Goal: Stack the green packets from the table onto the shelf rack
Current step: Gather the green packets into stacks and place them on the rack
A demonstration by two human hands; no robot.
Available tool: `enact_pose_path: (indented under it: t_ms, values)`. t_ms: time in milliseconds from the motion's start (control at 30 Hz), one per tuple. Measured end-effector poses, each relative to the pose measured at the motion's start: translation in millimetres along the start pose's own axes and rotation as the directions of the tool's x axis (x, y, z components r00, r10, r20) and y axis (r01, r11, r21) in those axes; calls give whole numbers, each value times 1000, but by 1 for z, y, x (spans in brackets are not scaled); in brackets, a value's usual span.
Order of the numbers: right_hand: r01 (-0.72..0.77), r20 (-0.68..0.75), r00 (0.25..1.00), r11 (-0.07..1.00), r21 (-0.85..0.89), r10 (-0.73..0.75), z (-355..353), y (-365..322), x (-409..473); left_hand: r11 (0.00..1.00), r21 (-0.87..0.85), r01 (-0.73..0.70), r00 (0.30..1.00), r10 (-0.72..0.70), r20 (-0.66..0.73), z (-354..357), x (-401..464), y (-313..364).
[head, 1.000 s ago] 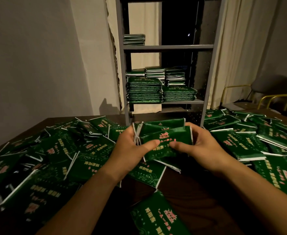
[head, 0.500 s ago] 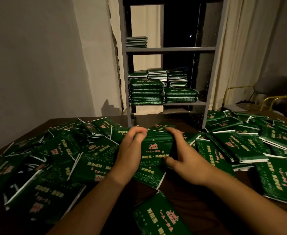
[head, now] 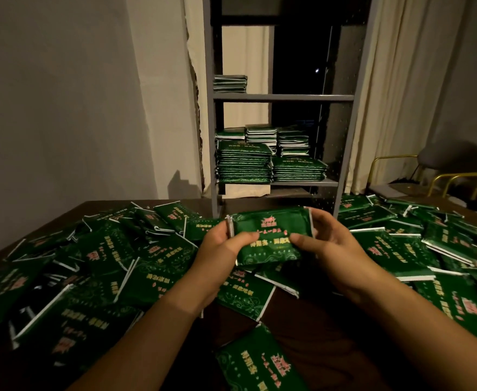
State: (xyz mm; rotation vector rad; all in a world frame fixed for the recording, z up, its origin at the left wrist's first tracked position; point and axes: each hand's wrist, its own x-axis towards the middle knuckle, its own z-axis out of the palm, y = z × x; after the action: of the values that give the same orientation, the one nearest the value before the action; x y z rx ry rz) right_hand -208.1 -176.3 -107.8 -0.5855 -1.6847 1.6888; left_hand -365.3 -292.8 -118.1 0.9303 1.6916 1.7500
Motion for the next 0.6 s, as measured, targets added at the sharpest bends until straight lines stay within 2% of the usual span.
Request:
enact_pose_path:
  t_ms: [133, 267, 333, 400, 433, 467, 500, 533, 567, 600]
  values:
    - [-62, -63, 996, 994, 85, 67, -2, -11, 1, 994, -98, 40, 997, -33, 73, 5, -2, 14]
    - [-61, -86, 994, 997, 53, 65, -9, -22, 2, 998, 20, 58, 997, -59, 45, 14, -2, 31]
    - [-58, -78, 995, 997, 46, 61, -12, -27, 4, 996, 12, 83, 997, -83, -2, 19, 2, 37]
    - [12, -112, 994, 998, -58, -19, -15, -35, 4, 995, -9, 102, 994, -103, -38, 23, 8, 43]
    - [96, -144, 982, 977, -192, -125, -17, -39, 2, 993, -25, 119, 992, -120, -45, 26, 9, 48]
    - [221, -157, 942, 900, -376, -297, -18, -43, -1, 991, -53, 127, 990, -130, -54, 28, 9, 53]
    - [360, -102, 860, 735, -574, -500, -21, -49, -5, 988, -80, 133, 988, -138, -64, 30, 11, 57]
    - [464, 52, 768, 499, -732, -638, -22, -54, -9, 984, -102, 147, 986, -154, -70, 32, 13, 59]
    - [514, 240, 703, 246, -822, -669, -23, -57, -10, 980, -117, 164, 982, -172, -70, 35, 16, 62]
    - [517, 390, 676, 26, -855, -625, -25, -58, -10, 975, -133, 177, 980, -187, -63, 39, 19, 65]
